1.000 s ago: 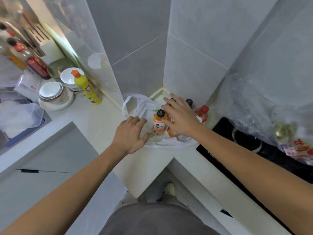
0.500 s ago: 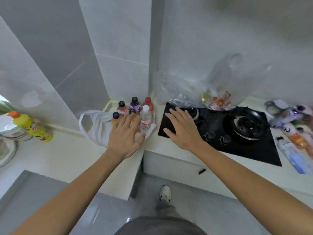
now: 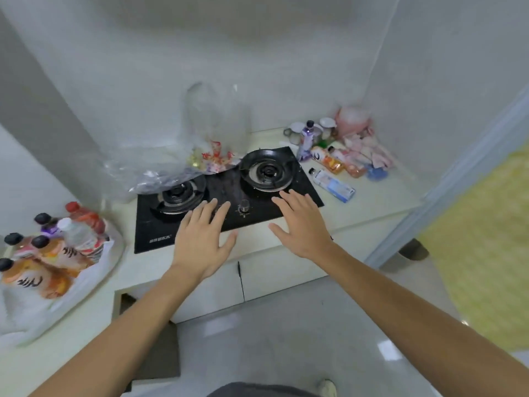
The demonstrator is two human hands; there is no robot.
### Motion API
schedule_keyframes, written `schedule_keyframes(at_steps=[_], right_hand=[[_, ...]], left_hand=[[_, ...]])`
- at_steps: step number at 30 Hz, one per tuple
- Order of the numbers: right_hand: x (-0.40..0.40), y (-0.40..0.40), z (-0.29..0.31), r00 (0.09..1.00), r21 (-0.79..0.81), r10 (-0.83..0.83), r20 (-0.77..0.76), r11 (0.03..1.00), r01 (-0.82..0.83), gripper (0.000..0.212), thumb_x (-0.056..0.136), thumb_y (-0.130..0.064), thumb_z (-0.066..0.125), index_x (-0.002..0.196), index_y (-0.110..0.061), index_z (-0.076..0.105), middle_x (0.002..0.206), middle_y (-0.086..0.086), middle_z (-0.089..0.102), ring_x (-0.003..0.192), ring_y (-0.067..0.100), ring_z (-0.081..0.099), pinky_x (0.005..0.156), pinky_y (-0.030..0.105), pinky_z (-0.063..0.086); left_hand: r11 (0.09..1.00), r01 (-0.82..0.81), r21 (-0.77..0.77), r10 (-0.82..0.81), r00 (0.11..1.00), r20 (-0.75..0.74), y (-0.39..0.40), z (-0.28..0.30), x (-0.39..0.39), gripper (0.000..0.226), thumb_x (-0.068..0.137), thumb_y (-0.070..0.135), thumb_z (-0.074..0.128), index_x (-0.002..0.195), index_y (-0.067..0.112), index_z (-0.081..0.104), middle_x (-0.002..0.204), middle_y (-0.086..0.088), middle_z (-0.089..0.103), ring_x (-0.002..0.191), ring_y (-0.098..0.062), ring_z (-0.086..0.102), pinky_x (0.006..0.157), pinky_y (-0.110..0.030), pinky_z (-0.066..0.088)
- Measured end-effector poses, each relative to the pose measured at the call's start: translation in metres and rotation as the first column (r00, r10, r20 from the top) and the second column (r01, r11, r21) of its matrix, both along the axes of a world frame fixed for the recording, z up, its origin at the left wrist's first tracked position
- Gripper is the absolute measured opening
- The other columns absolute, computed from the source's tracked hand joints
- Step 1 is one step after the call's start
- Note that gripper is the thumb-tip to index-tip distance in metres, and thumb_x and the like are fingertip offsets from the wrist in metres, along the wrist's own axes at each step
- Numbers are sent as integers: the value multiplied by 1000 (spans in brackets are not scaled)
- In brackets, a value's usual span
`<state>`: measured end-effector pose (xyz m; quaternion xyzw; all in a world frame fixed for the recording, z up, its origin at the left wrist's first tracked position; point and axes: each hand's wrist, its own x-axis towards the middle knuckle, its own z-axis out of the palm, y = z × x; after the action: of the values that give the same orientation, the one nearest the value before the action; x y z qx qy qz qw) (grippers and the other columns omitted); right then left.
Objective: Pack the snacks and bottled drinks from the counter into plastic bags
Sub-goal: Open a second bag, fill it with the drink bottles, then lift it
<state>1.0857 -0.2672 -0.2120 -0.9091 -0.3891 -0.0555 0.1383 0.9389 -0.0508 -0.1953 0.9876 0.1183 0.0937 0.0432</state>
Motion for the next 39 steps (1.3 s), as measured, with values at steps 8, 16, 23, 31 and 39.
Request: schedule_keyframes(at_steps=[8,16,23,31,39], right_hand=[[85,-165,-19,985,-28,-145,-98,989,143,64,101,-53,53,156,-21,41,164,5,37,153,26,28,126,48,20],[174,-230,-42,965,-39,-199,-170,980,195,62,99,-50,56,152,-21,43,160,4,41,148,25,34,124,44,25],[280,-224,-69,970,-135,-154,-187,982,130,66,101,-49,54,157,-20,38,164,7,35,152,27,28,126,44,22],[403,-198,-83,962,-185,-127,-243,979,83,64,96,-44,60,154,-22,43,163,4,36,153,30,27,120,48,31],[521,-149,-106,896,-261,-180,-407,963,75,72,87,-29,63,153,-23,35,147,13,44,137,40,41,106,53,45]], left_hand=[[997,43,-60,-48,995,-92,-164,-28,117,74,96,63,26,157,23,37,160,-8,41,149,-30,34,121,-47,28],[997,-25,-72,17,993,-114,-222,-46,215,69,96,57,33,155,20,41,150,-9,51,138,-30,45,113,-48,37],[989,-84,-124,70,991,-116,-219,-91,329,67,94,53,37,151,19,44,142,-9,56,131,-30,50,106,-51,43],[981,-151,-121,114,956,-269,-209,-125,453,66,99,55,39,155,22,34,135,-7,54,128,-30,49,103,-49,43],[921,-366,-132,258,828,-497,-212,-153,515,67,102,56,35,158,24,18,133,-9,49,120,-29,48,83,-44,48]])
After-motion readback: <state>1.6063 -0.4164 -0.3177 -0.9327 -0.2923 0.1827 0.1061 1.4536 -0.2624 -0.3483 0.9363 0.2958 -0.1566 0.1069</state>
